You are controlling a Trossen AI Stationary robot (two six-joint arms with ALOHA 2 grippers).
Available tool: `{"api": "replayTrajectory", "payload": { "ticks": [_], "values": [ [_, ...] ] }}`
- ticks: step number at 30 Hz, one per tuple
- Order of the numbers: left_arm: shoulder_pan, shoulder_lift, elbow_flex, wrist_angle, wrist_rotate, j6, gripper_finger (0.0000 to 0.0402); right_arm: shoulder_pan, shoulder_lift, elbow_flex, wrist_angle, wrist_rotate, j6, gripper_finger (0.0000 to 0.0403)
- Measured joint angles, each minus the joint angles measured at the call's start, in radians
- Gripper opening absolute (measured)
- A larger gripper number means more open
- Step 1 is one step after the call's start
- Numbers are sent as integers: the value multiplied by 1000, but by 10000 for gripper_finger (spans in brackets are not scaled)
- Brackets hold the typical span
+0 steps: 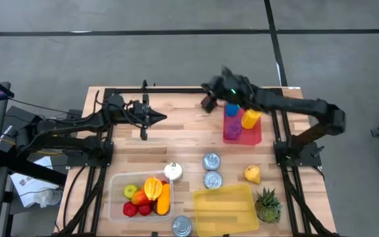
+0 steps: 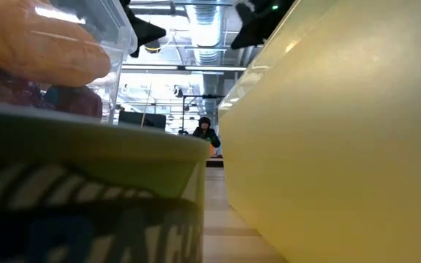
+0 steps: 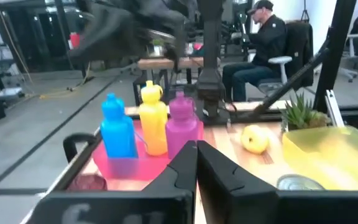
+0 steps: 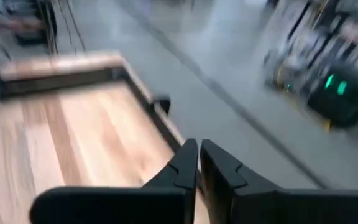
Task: Pick & Place Food Item
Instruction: Put the red apple into the transparent bin
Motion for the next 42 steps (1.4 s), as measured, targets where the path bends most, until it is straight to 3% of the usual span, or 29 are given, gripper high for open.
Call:
{"api": "replayTrajectory", "payload": {
  "ticks": [5, 13, 17, 25, 42],
  "values": [
    [0, 7, -21, -2, 0, 1, 1, -97, 268, 349, -376, -96, 11, 2],
    [0, 6, -34, -3, 1, 1, 0, -184, 679, 887, -883, -128, -2, 0],
    [0, 6, -34, -3, 11, 1, 0, -203, 841, 1091, -1046, -125, 10, 0],
    [0, 6, -34, -5, 26, 3, 1, -247, 897, 1041, -1114, -38, 64, 0],
    [0, 6, -34, -4, 30, 8, 0, -245, 906, 1043, -1219, -12, 86, 0]
  ]
}}
